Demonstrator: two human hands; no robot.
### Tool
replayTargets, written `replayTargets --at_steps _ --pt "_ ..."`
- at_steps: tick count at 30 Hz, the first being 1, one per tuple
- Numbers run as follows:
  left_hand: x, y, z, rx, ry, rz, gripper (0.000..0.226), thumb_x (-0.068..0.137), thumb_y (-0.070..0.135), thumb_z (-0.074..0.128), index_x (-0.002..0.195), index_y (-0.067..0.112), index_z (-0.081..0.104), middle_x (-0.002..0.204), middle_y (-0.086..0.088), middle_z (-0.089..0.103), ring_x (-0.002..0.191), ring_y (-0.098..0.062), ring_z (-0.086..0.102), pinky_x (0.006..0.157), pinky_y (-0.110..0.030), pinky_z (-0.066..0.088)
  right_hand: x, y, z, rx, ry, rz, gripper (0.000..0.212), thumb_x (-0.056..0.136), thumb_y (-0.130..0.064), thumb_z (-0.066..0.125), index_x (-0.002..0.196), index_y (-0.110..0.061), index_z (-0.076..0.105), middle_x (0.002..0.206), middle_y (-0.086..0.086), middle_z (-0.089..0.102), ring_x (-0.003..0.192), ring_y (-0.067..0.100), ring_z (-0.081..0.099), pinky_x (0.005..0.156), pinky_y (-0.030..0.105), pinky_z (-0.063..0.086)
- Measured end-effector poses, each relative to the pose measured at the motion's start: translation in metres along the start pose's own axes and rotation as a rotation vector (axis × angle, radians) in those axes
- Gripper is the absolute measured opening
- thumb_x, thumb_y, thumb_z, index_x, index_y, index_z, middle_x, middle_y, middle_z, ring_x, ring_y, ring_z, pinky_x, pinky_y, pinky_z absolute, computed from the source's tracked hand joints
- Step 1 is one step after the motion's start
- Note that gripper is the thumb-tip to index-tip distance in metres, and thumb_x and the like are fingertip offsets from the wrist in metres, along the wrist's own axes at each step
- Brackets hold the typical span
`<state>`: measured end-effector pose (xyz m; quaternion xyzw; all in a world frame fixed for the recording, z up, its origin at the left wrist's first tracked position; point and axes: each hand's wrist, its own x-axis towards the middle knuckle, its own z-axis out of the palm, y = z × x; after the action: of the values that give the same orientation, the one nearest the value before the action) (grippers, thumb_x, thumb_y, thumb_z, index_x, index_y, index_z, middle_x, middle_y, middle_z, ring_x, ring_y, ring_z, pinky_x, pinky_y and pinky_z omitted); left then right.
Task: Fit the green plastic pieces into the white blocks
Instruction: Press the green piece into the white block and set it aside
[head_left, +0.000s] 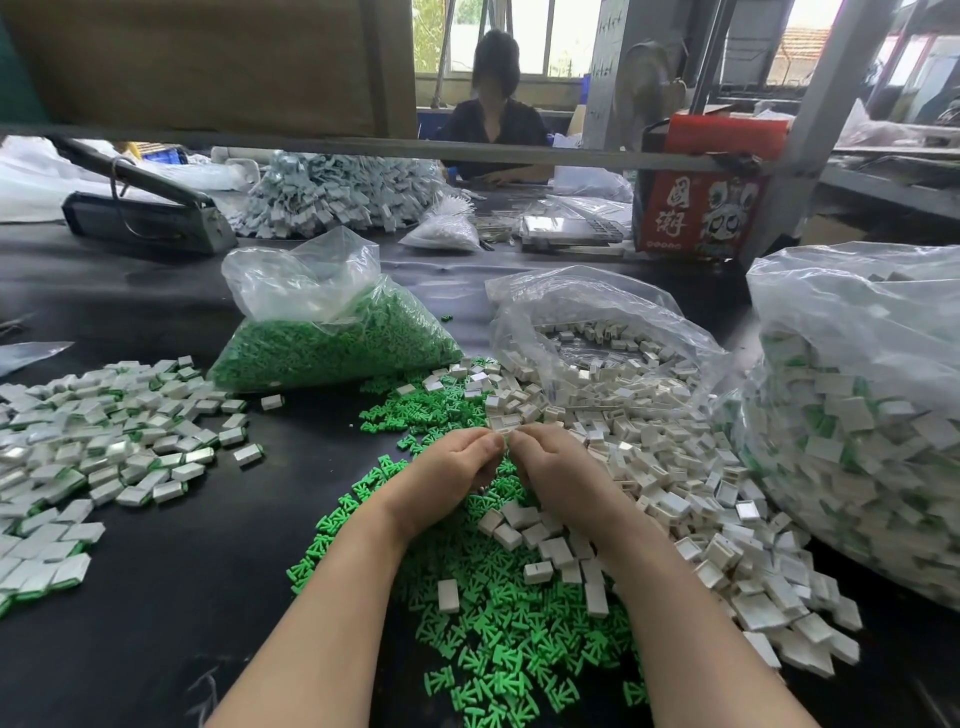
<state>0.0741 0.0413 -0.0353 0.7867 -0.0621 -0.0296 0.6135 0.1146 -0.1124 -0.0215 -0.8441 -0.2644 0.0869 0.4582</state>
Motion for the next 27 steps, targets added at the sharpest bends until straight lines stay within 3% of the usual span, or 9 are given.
replayTargets --at_steps 3,6,9,13,17,19,21,27 --pt "0.000 0.001 0.000 0.076 0.018 -0.007 0.032 0.105 0.023 0.039 0.084 0.003 0.052 0.066 0.005 0.042 0.059 -0.009 0.035 0.054 -0.018 0.033 0.001 -0.003 0.003 -0.180 0.021 -0.026 0.035 0.101 -0.024 0.037 0.087 -0.010 0.066 0.077 -0.001 0.062 0.070 0.010 0.053 0.062 0.031 0.040" --pt "0.002 -0.001 0.001 0.134 0.051 -0.018 0.039 0.105 0.024 0.038 0.099 -0.010 0.055 0.075 -0.003 0.045 0.067 -0.013 0.038 0.062 -0.023 0.035 0.000 -0.006 0.004 -0.234 0.009 -0.040 0.040 0.098 -0.032 0.028 0.084 -0.017 0.063 0.079 -0.005 0.058 0.076 0.014 0.052 0.066 0.029 0.040" --pt "0.006 -0.003 0.002 0.165 0.042 -0.029 0.034 0.105 0.026 0.038 0.100 0.002 0.061 0.084 -0.004 0.056 0.075 -0.015 0.047 0.073 -0.032 0.040 0.000 -0.007 0.007 -0.283 0.021 -0.054 0.042 0.088 -0.040 0.020 0.079 -0.022 0.057 0.074 -0.007 0.053 0.074 0.015 0.050 0.063 0.030 0.038" --pt "0.009 -0.004 0.003 0.276 0.063 0.008 0.021 0.103 0.029 0.038 0.099 0.029 0.059 0.100 0.011 0.064 0.097 -0.007 0.059 0.086 -0.023 0.043 0.001 -0.004 0.011 -0.343 0.038 -0.054 0.040 0.090 -0.041 0.015 0.075 -0.026 0.049 0.077 -0.004 0.054 0.077 0.017 0.051 0.065 0.032 0.034" --pt "0.010 -0.004 0.004 0.355 0.066 0.006 0.025 0.103 0.033 0.035 0.109 0.029 0.059 0.109 0.006 0.065 0.110 -0.015 0.060 0.098 -0.031 0.044 0.001 -0.001 0.012 -0.410 0.072 -0.051 0.042 0.104 -0.037 0.020 0.080 -0.024 0.053 0.092 0.004 0.065 0.086 0.020 0.055 0.073 0.034 0.039" --pt "0.009 -0.003 0.005 0.361 0.067 -0.016 0.037 0.099 0.042 0.033 0.116 0.024 0.061 0.116 0.002 0.066 0.112 -0.017 0.060 0.102 -0.037 0.044 0.000 0.000 0.013 -0.417 0.083 -0.044 0.044 0.104 -0.037 0.021 0.081 -0.023 0.056 0.093 0.004 0.066 0.086 0.021 0.056 0.074 0.034 0.041" --pt "0.009 -0.002 0.006 0.369 0.070 -0.036 0.049 0.092 0.049 0.031 0.120 0.022 0.061 0.118 0.002 0.067 0.112 -0.016 0.059 0.103 -0.040 0.044 0.001 -0.001 0.013 -0.422 0.088 -0.037 0.047 0.104 -0.037 0.021 0.084 -0.021 0.060 0.093 0.004 0.067 0.087 0.021 0.057 0.076 0.034 0.043" --pt "0.010 -0.003 0.008 0.381 0.074 -0.034 0.050 0.093 0.049 0.030 0.122 0.023 0.061 0.120 0.001 0.067 0.113 -0.016 0.059 0.104 -0.042 0.044 0.002 0.001 0.013 -0.445 0.090 -0.037 0.049 0.104 -0.036 0.020 0.091 -0.017 0.063 0.098 0.006 0.067 0.090 0.021 0.057 0.074 0.033 0.039"
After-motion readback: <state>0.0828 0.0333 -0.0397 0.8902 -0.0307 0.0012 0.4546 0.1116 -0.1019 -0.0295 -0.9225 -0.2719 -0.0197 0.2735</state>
